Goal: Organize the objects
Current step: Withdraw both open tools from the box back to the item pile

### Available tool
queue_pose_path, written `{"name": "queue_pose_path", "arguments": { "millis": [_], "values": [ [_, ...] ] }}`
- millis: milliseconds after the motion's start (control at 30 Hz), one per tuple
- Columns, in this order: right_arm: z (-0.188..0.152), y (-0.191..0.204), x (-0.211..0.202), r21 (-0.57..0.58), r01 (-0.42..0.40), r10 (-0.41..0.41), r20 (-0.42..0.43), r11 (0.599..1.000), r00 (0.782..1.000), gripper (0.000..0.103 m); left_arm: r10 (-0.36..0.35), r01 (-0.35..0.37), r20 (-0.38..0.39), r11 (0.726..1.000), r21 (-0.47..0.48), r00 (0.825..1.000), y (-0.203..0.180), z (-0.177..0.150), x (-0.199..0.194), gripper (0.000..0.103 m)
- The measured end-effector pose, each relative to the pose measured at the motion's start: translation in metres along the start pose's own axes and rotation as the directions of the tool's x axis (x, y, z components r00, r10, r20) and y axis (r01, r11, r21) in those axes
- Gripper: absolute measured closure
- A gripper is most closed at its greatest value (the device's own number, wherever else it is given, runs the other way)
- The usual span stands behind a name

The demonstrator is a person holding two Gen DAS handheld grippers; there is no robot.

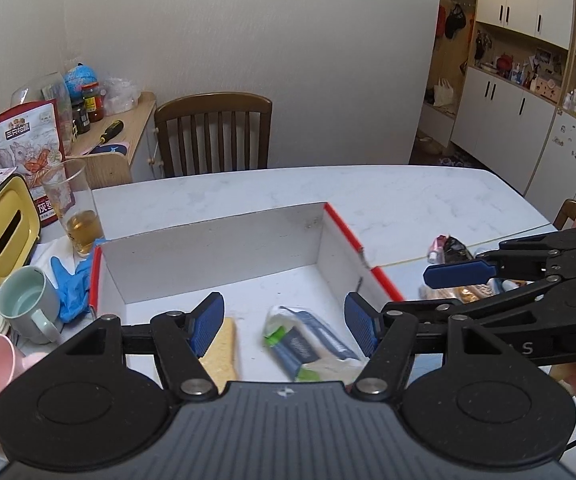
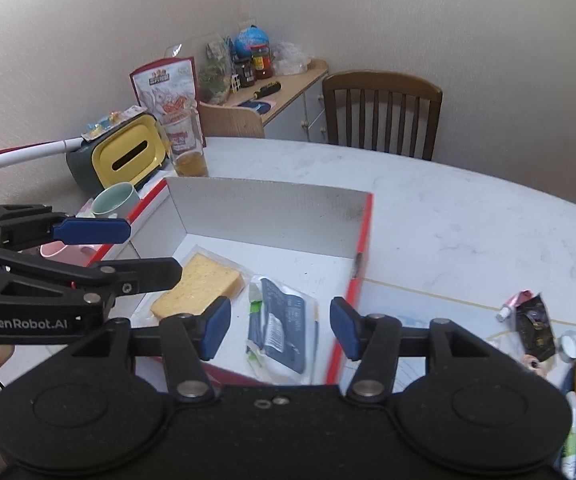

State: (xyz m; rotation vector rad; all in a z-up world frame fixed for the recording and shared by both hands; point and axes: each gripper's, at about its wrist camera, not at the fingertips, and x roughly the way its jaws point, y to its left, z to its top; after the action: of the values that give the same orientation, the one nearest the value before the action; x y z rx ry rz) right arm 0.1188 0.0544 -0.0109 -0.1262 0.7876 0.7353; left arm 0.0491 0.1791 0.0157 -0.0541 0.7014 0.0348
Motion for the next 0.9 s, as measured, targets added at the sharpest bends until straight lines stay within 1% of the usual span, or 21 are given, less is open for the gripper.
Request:
{"name": "queue_pose_path", "arguments": {
  "millis": [133,333,400,433,467,600,633,667,733,900],
  "values": [
    [-0.006,-0.011,-0.017,0.003,0.0,0.0,0.017,1.0,1.0,0.042,-0.003,0.003,-0.008,1.0,-0.006,1.0,-0.015,-0.003,-0.004,0.037],
    [-0.018,-0.028,-0.043,0.008,-0.004,0.004,0.04,1.0,0.999,0.031,-0.01,0.01,-0.017,1.0,-0.02,1.0,-0.037,-0.006,-0.008,0.037],
    [-0.022,-0.034,-0.051,0.012,-0.005,0.005,0.045,1.0,0.999,0.027,-0.012,0.011,-0.018,1.0,-0.021,1.0,-0.045,-0.008,-0.009,0.031],
    [-0.025,-0.037,-0.055,0.016,-0.006,0.005,0.049,1.0,0.999,0.023,-0.013,0.012,-0.016,1.0,-0.02,1.0,-0.049,-0.008,-0.009,0.029],
    [-0.027,-0.04,-0.059,0.019,-0.006,0.005,0.053,1.0,0.999,0.02,-0.015,0.014,-0.016,1.0,-0.017,1.0,-0.053,-0.008,-0.009,0.029],
    [-0.035,-0.054,-0.075,0.025,-0.006,0.004,0.066,1.0,0.998,0.014,-0.02,0.02,-0.016,1.0,-0.011,1.0,-0.069,-0.008,-0.009,0.029],
    [-0.038,-0.057,-0.079,0.024,-0.003,0.001,0.071,1.0,0.997,0.01,-0.021,0.021,-0.015,1.0,-0.011,1.0,-0.073,-0.008,-0.008,0.028],
    [-0.041,-0.061,-0.083,0.022,0.002,-0.004,0.077,1.0,0.997,0.005,-0.022,0.021,-0.015,1.0,-0.011,1.0,-0.078,-0.008,-0.008,0.025],
    [-0.048,-0.069,-0.092,0.021,0.016,-0.018,0.096,1.0,0.995,0.001,-0.027,0.026,-0.011,1.0,-0.01,1.0,-0.086,-0.008,-0.006,0.022],
    [-0.07,-0.096,-0.106,0.051,0.058,-0.063,0.088,0.997,0.994,0.001,-0.048,0.048,-0.024,0.999,0.003,0.999,-0.11,-0.01,0.003,0.02]
  ]
}}
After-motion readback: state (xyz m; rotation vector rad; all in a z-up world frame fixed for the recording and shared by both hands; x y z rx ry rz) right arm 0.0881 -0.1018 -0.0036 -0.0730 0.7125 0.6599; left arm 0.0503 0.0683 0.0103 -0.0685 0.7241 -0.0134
